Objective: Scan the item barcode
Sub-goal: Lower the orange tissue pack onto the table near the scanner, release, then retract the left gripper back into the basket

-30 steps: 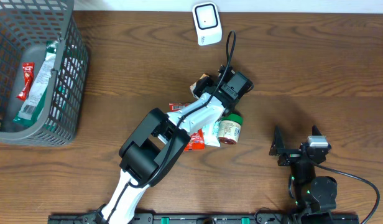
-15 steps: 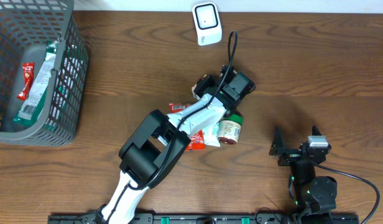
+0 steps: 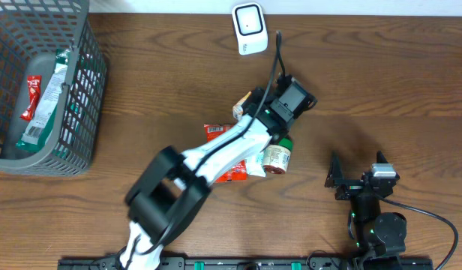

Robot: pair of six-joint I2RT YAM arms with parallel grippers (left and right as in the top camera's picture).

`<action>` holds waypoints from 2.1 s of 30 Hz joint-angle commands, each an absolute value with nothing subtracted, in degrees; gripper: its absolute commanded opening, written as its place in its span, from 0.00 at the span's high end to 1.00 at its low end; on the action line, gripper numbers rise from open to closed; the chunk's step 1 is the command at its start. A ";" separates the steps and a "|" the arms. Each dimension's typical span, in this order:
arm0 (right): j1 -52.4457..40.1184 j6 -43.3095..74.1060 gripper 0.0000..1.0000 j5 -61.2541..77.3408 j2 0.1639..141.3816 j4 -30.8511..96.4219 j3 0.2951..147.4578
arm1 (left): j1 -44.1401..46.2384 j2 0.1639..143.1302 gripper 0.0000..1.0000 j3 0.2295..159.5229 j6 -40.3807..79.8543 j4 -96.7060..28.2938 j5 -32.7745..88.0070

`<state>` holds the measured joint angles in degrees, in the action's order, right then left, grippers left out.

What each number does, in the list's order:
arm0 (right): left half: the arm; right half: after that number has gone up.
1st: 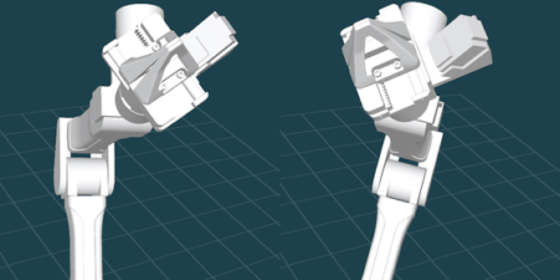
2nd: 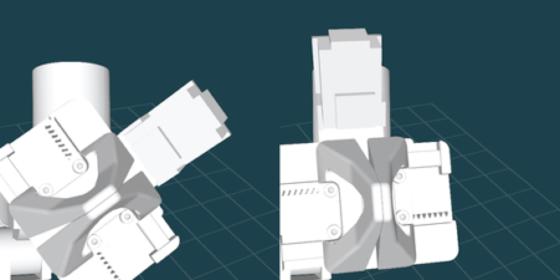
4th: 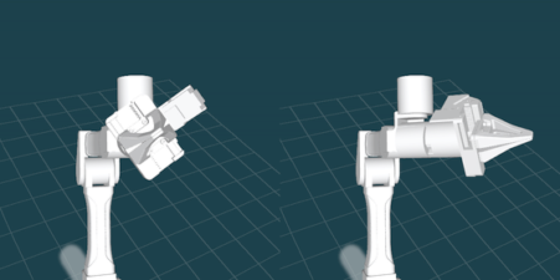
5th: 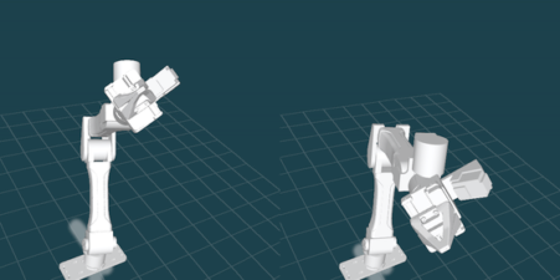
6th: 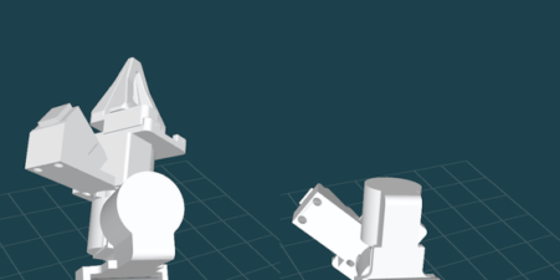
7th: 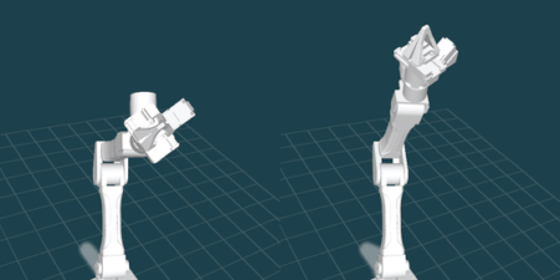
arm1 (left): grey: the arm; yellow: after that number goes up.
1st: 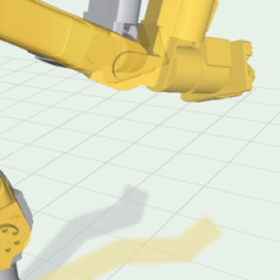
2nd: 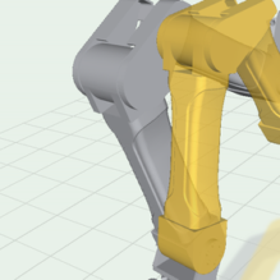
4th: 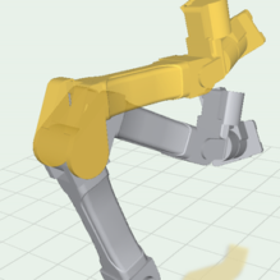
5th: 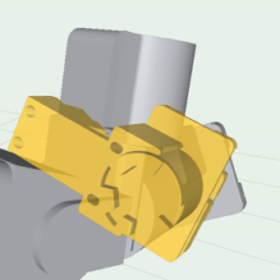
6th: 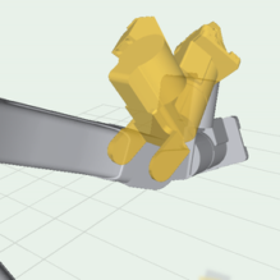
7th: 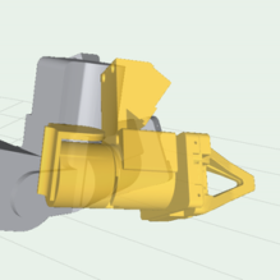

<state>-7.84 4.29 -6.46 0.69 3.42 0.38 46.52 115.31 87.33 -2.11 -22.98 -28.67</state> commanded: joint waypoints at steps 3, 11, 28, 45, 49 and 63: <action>-7.16 4.08 0.01 -7.01 0.45 3.60 0.32 | 45.10 103.90 0.44 87.35 2.74 -25.41 -24.77; -7.16 4.05 0.01 -7.01 0.45 3.60 0.32 | 35.42 93.69 0.88 89.89 8.97 -36.64 -7.75; -7.16 4.05 0.01 -7.01 0.45 3.60 0.32 | -19.51 94.70 0.28 114.72 11.29 -62.39 -5.50; -7.16 4.05 0.01 -7.01 0.45 3.60 0.32 | -30.48 116.07 0.19 114.72 -0.49 -58.52 -4.91; -7.16 4.05 0.01 -7.03 0.45 3.60 0.32 | -30.48 120.64 0.20 114.69 -3.44 -55.88 -4.93; -7.16 4.08 0.01 -7.01 0.45 3.60 0.32 | -31.83 131.50 0.20 114.61 -8.80 -50.22 -5.76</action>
